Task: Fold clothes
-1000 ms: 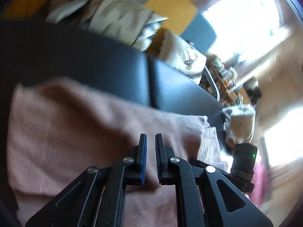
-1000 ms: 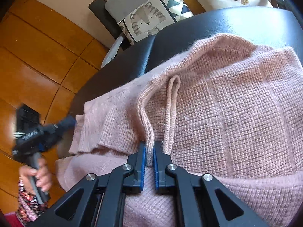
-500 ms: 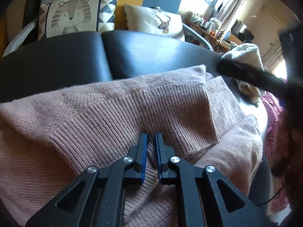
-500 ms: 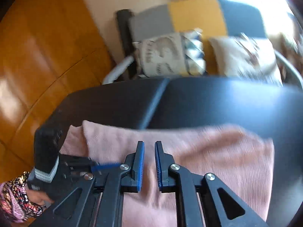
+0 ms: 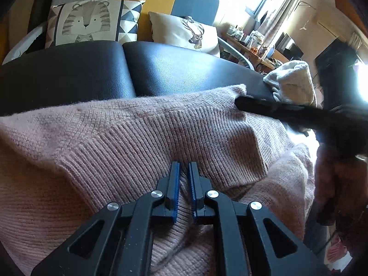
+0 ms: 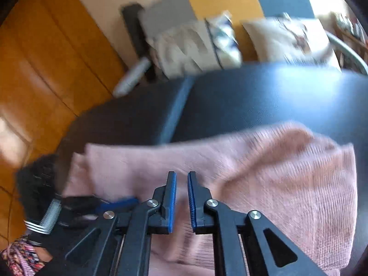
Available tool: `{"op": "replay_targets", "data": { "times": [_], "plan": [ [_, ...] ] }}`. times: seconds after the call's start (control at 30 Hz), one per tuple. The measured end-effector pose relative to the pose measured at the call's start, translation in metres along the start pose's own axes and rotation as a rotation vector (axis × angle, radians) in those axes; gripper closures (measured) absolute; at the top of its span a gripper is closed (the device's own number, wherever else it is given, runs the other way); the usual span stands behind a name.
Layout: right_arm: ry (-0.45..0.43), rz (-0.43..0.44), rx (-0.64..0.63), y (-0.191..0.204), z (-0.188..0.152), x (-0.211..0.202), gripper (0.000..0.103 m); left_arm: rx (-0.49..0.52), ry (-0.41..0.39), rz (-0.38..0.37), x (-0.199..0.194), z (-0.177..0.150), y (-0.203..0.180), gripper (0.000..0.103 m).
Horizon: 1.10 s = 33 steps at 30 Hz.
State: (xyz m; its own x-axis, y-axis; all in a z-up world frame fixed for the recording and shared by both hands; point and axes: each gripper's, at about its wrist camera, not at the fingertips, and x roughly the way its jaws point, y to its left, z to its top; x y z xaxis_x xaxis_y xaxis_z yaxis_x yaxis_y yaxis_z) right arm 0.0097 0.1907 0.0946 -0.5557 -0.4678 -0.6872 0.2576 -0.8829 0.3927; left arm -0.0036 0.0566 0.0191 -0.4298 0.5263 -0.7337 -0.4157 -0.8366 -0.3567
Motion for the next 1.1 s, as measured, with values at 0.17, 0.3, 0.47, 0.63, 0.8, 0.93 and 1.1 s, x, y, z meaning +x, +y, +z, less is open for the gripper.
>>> {"op": "replay_targets", "data": {
  "times": [0.17, 0.3, 0.47, 0.63, 0.8, 0.93, 1.1],
  "plan": [
    [0.162, -0.206, -0.233, 0.034, -0.016, 0.041, 0.087, 0.005, -0.006, 0.000, -0.002, -0.001, -0.001, 0.093],
    [0.119, -0.172, -0.189, 0.028, -0.022, 0.028, 0.087, 0.001, -0.009, -0.003, -0.002, -0.001, 0.000, 0.093],
    [0.079, -0.097, -0.112, 0.035, -0.033, 0.010, 0.084, 0.032, -0.016, 0.045, 0.000, -0.001, -0.009, 0.093],
    [0.070, -0.159, -0.207, 0.042, -0.047, 0.029, 0.084, 0.081, -0.012, 0.153, -0.010, -0.001, -0.026, 0.093],
    [0.051, -0.155, -0.198, 0.044, -0.047, 0.030, 0.084, 0.069, -0.120, 0.205, -0.051, -0.003, -0.028, 0.093],
    [0.024, -0.149, -0.180, 0.044, -0.053, 0.028, 0.084, 0.012, -0.066, 0.199, -0.053, -0.007, -0.004, 0.093],
    [0.021, -0.145, -0.167, 0.043, -0.056, 0.026, 0.084, 0.000, -0.008, 0.166, -0.047, -0.012, 0.008, 0.093]
  ]
}}
